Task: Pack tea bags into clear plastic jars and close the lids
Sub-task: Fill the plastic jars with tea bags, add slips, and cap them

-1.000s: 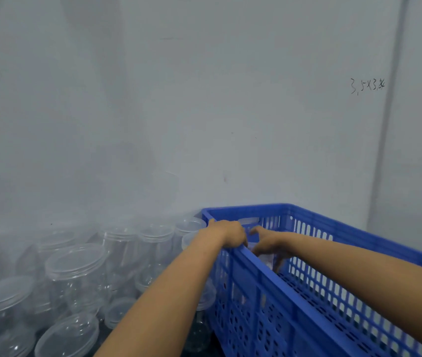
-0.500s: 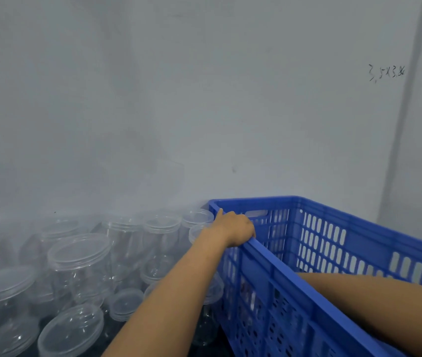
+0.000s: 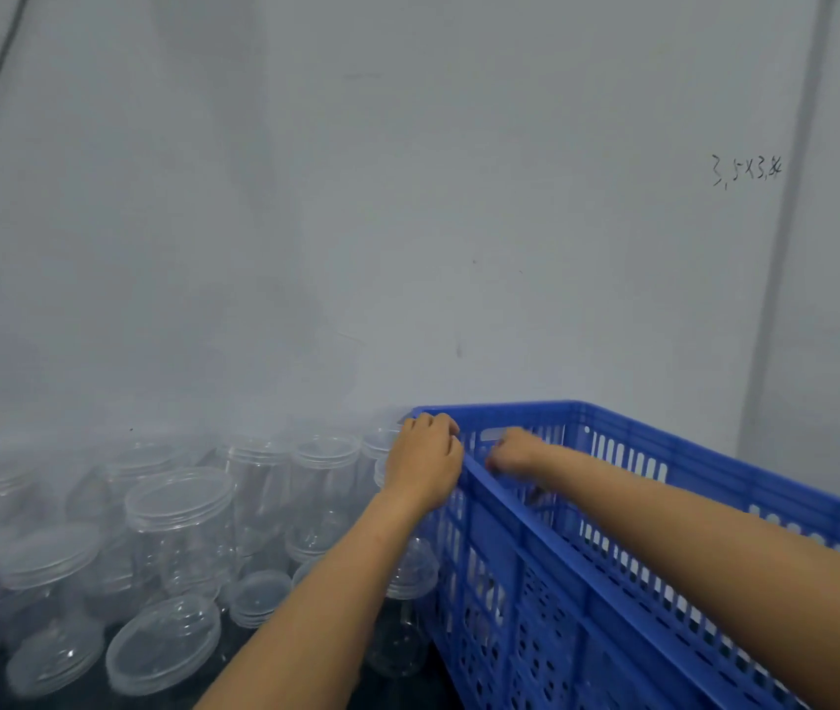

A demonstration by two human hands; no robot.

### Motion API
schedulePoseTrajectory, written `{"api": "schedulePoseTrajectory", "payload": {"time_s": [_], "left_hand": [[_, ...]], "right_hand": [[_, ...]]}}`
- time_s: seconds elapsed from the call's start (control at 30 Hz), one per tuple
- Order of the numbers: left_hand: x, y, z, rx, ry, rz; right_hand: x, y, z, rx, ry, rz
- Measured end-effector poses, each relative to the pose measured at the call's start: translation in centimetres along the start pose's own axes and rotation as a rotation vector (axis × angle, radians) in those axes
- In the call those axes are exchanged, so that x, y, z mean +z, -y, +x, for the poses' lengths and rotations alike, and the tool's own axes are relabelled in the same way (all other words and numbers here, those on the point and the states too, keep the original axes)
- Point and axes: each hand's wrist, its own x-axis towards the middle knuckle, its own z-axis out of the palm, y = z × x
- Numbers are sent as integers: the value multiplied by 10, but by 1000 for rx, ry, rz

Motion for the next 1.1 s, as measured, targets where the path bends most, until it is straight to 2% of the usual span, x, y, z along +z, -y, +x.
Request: {"api": "schedulePoseTrajectory", "payload": {"time_s": [0.07,0.13,0.23,0.4,0.53,0.67,0.77,1.0,1.1], "left_hand": [[-16,10,-8,-54,-89,-35],[-35,21,-17,-92,-148,-52],[-59,39,-35,-127,-211,-138],[-74,59,-76,-203,-303,-370],[-50,77,-112,-272,-206,-423],[-21,91,-129,-375,-116,-520],[-4,92,-124,-414,-56,-602],[28,85,-99,-351,11,-653],[39,84,-93,-366,-7,-682]], "right_hand": [[-20,15,-7,-87,-147,198],[-30,33,-25,-158,-196,356],[-26,55,-55,-234,-186,487],[5,78,-89,-262,-52,710],[56,79,-97,-168,-35,812],[113,61,-93,35,-204,705],[132,46,-96,141,-243,728],[136,29,-83,64,-262,910],[139,25,-80,8,-258,879]]}}
